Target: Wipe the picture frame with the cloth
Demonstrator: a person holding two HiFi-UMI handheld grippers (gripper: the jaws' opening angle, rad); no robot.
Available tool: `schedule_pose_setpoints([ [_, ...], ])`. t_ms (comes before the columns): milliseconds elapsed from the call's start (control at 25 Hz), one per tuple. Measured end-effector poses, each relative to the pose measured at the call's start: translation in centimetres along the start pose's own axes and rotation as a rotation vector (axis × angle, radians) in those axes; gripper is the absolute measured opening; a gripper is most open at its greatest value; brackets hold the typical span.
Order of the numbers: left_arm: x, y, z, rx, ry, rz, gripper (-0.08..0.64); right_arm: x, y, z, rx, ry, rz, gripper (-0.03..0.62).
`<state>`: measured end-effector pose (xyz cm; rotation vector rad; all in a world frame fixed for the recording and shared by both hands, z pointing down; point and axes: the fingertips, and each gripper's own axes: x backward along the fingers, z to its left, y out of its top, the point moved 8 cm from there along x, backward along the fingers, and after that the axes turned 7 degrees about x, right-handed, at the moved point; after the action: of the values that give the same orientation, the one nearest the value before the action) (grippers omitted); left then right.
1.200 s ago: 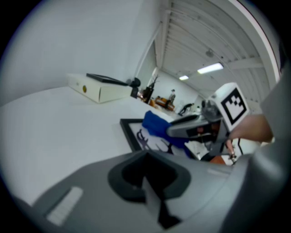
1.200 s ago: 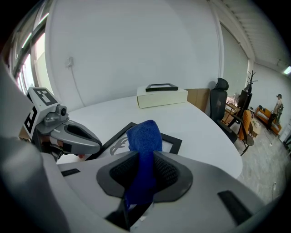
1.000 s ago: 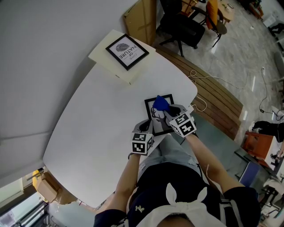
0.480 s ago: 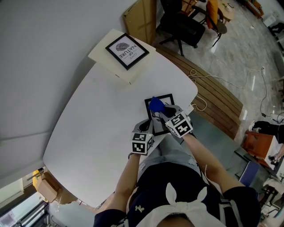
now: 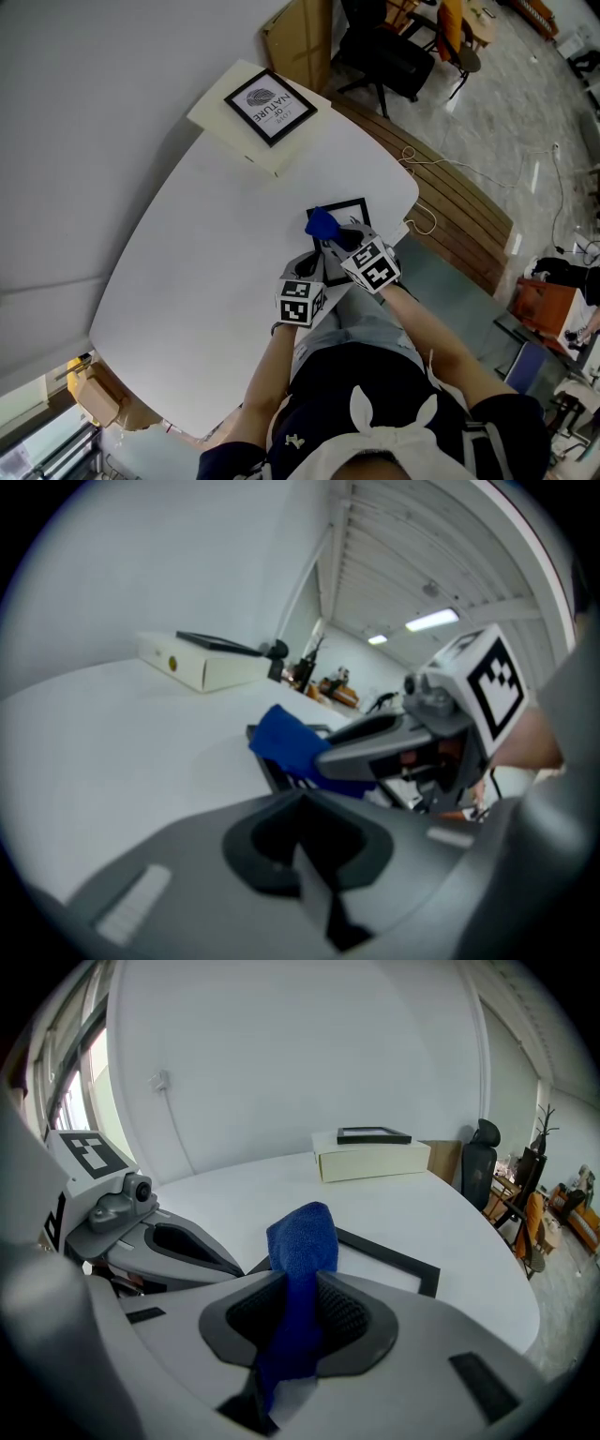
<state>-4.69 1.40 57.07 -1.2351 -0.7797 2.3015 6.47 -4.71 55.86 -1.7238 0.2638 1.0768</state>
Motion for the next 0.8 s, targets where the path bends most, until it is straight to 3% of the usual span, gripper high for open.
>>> schedule_pose_setpoints([
  [800,-0.1,0.0,0.0,-0.004,0.001,0.002,0.003,0.0,-0.6,2.2,-0.011,0.071,-0.026,0.089],
])
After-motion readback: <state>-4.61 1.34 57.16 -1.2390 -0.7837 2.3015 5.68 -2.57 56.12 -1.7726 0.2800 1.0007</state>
